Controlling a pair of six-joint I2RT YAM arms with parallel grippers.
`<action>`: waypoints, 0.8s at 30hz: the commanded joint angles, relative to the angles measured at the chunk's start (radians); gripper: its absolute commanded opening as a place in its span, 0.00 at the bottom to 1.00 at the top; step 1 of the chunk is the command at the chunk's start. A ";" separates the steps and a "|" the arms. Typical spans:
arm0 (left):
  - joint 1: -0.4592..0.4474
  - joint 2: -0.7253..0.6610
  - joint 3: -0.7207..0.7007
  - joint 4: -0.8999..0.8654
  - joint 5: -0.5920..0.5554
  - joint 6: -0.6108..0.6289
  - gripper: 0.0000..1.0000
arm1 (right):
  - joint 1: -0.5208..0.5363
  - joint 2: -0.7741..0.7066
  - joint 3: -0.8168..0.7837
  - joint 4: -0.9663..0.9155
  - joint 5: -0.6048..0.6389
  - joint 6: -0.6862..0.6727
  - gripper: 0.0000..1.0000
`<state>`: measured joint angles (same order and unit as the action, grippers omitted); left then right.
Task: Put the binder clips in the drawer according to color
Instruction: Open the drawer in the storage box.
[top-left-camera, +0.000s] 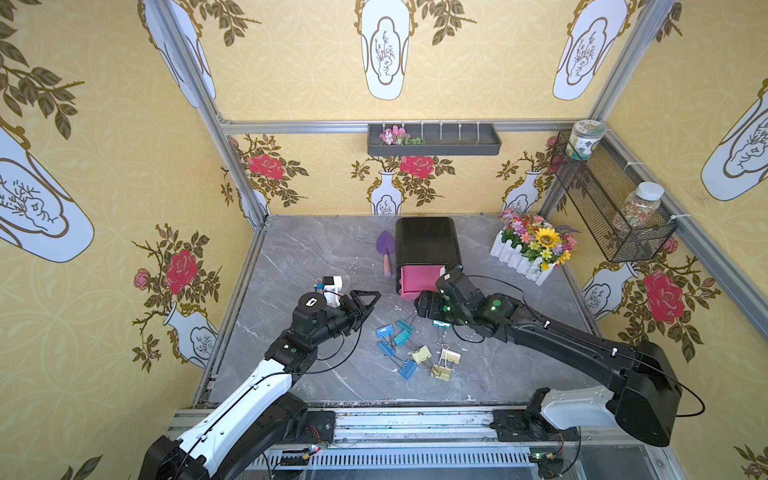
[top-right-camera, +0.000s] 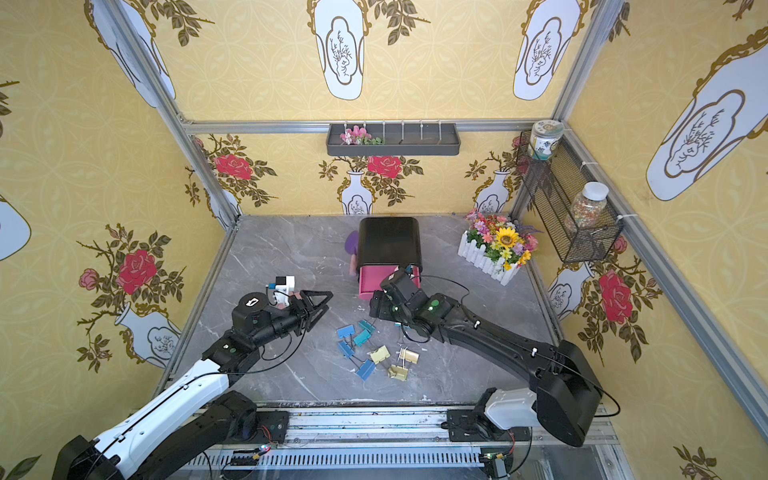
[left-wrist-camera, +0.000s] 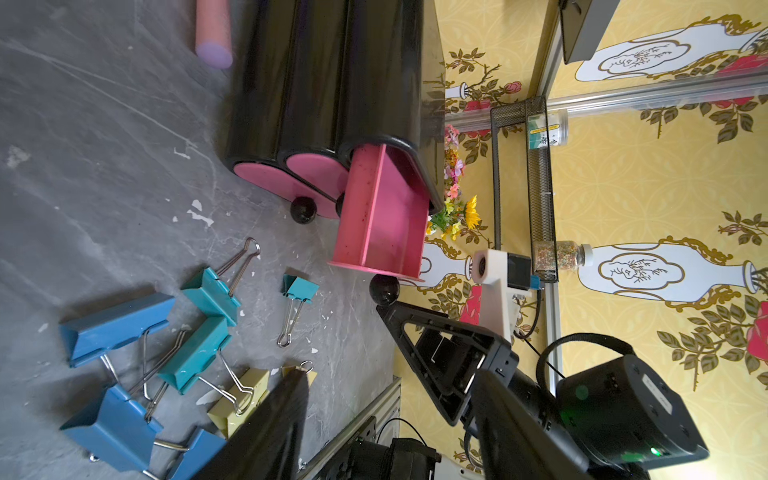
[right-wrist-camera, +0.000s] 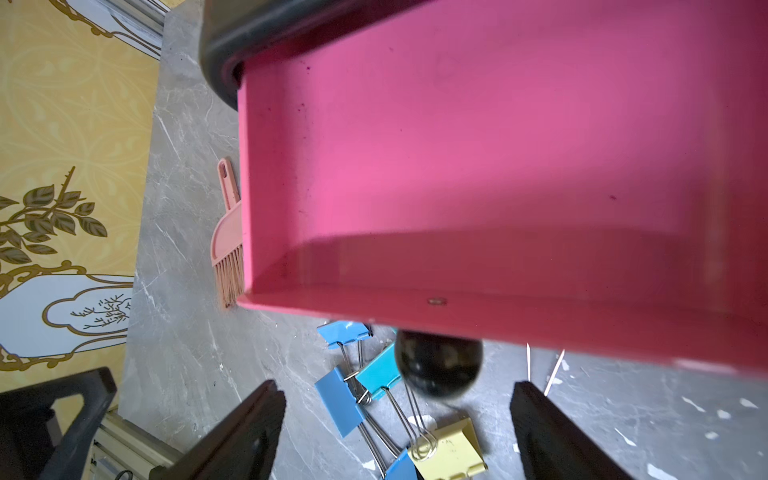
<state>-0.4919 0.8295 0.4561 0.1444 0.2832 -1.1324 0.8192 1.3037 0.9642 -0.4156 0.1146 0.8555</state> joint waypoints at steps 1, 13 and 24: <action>0.000 -0.017 0.007 -0.055 -0.021 0.041 0.68 | 0.028 -0.051 -0.003 -0.071 0.073 -0.002 0.91; -0.026 -0.111 -0.139 -0.180 -0.006 0.008 0.64 | 0.247 -0.257 -0.084 -0.421 0.262 0.199 0.76; -0.238 -0.107 -0.187 -0.124 -0.151 -0.093 0.64 | 0.293 -0.168 -0.254 -0.239 0.258 0.287 0.48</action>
<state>-0.6998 0.7120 0.2703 -0.0212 0.1883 -1.1900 1.1187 1.1168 0.7254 -0.7410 0.3462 1.1221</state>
